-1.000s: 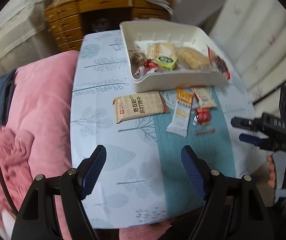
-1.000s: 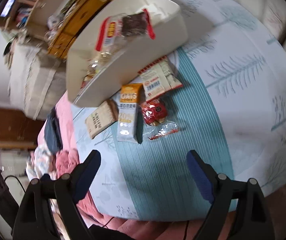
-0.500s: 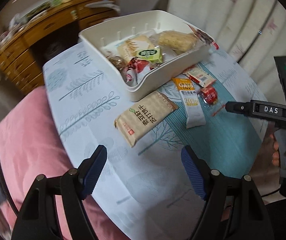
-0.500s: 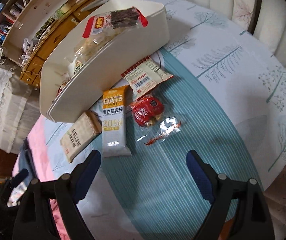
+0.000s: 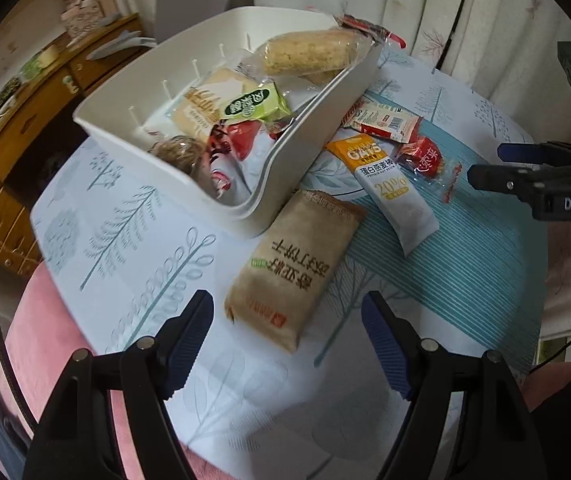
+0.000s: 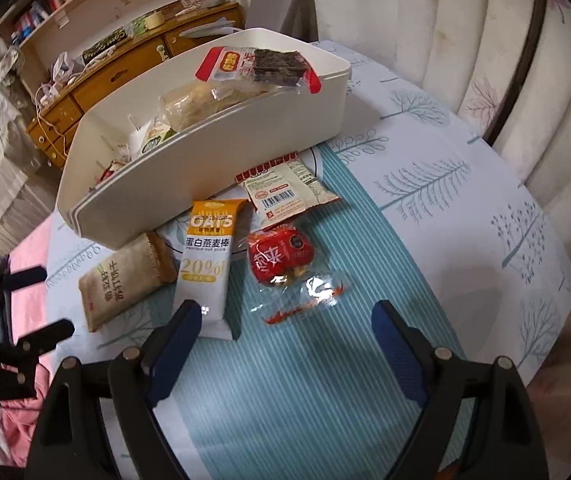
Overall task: Organize snacks
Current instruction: 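Grasp the red sweet with the right tool while the left tool grasps the brown soda-cracker bag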
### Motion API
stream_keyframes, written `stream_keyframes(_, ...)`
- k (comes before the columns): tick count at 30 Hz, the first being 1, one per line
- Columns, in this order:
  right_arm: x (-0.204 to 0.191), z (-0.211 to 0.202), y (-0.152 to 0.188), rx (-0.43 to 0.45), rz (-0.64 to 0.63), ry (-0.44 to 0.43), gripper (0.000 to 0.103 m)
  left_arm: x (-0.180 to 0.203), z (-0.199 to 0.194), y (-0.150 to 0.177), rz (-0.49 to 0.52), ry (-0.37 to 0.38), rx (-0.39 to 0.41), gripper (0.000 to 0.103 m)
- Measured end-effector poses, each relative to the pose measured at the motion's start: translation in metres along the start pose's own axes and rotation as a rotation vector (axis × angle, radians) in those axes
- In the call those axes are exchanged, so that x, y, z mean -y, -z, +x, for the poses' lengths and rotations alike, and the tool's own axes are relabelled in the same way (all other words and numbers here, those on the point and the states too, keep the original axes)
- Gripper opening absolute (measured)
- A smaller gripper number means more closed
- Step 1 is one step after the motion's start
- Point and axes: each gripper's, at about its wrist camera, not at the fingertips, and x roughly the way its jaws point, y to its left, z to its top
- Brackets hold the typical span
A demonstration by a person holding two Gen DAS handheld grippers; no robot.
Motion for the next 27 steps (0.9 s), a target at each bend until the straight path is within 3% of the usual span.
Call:
stream_keyframes(11,-0.003,0.036,-0.007,-0.025,-0.129,0.054,0.087,-0.004,0.051,-0.02,0.02,0.086,-0.108,0.076)
stream_keyframes(14,0.002,0.043,-0.013,-0.027,-0.126,0.045,0.087,0.002,0.06,-0.023,0.055,0.05,-0.106,0.079)
stream_keyframes(20,0.006,0.056,-0.023,-0.037,-0.138,0.027,0.086,0.005,0.08,-0.032,0.059,0.053,-0.138,0.081)
stream_keyframes(27,0.006,0.072,-0.033,-0.053,-0.174,-0.013,0.084,0.01,0.088,-0.037,0.068,0.035,-0.1,0.086)
